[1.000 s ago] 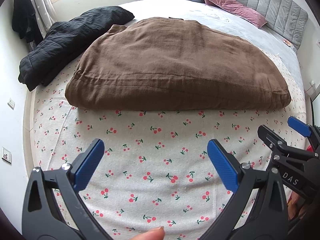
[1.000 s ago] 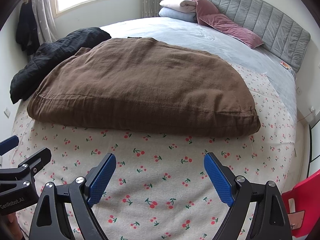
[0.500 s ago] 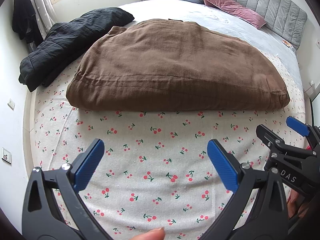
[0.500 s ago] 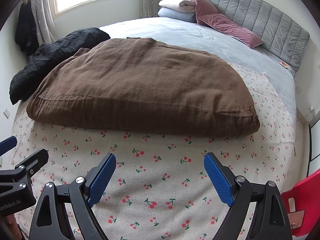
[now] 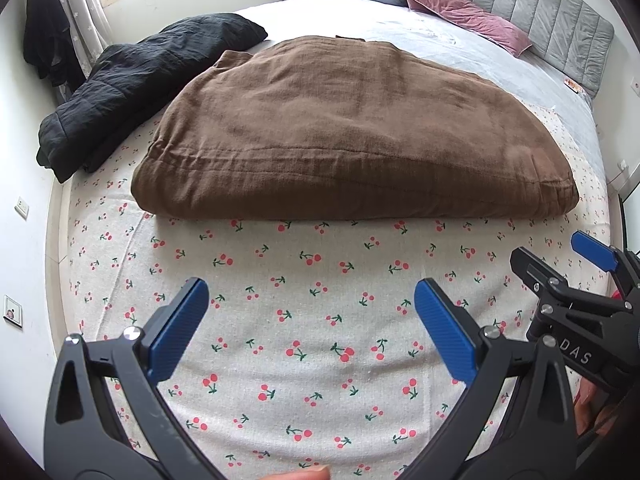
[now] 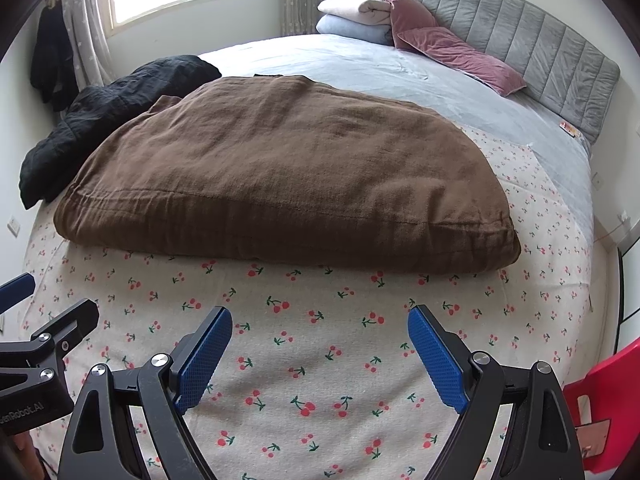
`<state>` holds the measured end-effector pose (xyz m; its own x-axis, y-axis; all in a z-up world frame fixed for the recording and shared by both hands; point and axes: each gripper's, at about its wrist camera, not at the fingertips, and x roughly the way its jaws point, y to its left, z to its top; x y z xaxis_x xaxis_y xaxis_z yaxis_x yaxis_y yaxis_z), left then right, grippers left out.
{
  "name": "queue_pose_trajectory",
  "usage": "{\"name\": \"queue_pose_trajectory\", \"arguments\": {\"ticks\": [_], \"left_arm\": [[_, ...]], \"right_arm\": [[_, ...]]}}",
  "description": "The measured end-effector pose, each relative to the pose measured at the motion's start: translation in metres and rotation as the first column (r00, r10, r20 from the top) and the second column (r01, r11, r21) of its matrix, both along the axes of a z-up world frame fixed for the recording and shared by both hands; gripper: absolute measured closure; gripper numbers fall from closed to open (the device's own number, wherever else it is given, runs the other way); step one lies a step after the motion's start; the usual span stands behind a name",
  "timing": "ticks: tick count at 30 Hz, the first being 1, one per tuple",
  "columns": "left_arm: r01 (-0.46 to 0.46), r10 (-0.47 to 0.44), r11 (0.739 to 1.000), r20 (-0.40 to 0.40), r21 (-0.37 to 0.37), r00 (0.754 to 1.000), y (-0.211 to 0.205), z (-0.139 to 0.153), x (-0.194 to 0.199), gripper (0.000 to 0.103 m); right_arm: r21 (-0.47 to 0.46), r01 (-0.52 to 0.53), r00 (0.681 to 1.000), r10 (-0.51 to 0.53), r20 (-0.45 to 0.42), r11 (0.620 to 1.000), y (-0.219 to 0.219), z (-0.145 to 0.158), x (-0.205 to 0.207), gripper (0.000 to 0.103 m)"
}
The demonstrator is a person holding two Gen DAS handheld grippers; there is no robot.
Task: Fold large clothes
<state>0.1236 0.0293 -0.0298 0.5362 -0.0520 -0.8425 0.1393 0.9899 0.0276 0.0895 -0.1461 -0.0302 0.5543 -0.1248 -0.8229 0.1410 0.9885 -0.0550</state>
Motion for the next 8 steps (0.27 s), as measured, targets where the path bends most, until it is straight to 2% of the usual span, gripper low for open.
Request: {"name": "queue_pose_trajectory", "arguments": {"ticks": [8], "left_arm": [[0.002,-0.003,1.000,0.008,0.022,1.000,0.0015,0.0007,-0.0014,0.001]], "right_arm": [[-0.003,0.003,1.000,-0.003,-0.001,1.000,0.0027,-0.0012,-0.0003,0.012]]}}
